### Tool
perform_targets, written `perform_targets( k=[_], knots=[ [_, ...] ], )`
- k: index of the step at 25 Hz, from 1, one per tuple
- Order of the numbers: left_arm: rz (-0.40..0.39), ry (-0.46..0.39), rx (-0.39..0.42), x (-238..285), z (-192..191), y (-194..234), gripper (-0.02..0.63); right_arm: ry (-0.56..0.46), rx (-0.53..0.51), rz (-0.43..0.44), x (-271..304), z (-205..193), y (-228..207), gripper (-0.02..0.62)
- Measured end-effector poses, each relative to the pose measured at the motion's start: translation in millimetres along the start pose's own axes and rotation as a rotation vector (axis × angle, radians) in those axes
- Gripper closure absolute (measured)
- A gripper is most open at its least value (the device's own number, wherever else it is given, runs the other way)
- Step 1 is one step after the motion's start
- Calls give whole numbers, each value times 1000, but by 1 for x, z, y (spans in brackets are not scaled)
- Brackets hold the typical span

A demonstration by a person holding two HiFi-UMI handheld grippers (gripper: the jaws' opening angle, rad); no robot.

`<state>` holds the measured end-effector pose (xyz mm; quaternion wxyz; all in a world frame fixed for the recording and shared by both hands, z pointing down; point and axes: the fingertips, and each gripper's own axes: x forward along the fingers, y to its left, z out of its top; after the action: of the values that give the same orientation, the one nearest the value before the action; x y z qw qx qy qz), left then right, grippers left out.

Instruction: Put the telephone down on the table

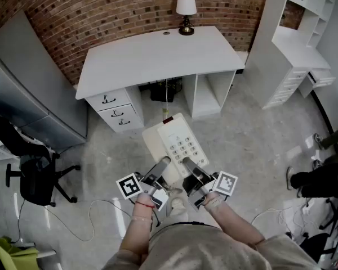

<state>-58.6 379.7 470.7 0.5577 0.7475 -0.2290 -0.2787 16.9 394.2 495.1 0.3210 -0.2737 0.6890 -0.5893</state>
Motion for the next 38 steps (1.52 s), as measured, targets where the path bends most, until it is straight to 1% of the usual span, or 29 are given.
perform_targets(
  k=[6, 13, 22, 28, 31, 38],
  knots=[
    [-2, 6, 1, 14, 32, 11, 204, -9, 8, -1, 33, 12, -7, 448],
    [5, 18, 4, 26, 59, 22, 204, -19, 3, 1, 61, 23, -16, 448],
    [21, 15, -10, 28, 74, 35, 204, -16, 26, -11, 78, 24, -28, 448],
    [28, 26, -14, 40, 84, 42, 204, -15, 33, -18, 88, 36, -33, 447],
    [38, 26, -20, 48, 91, 49, 204, -11, 37, -19, 97, 44, -37, 446],
    [40, 7, -14, 86, 122, 66, 204, 14, 48, -12, 132, 82, -50, 446]
  ],
)
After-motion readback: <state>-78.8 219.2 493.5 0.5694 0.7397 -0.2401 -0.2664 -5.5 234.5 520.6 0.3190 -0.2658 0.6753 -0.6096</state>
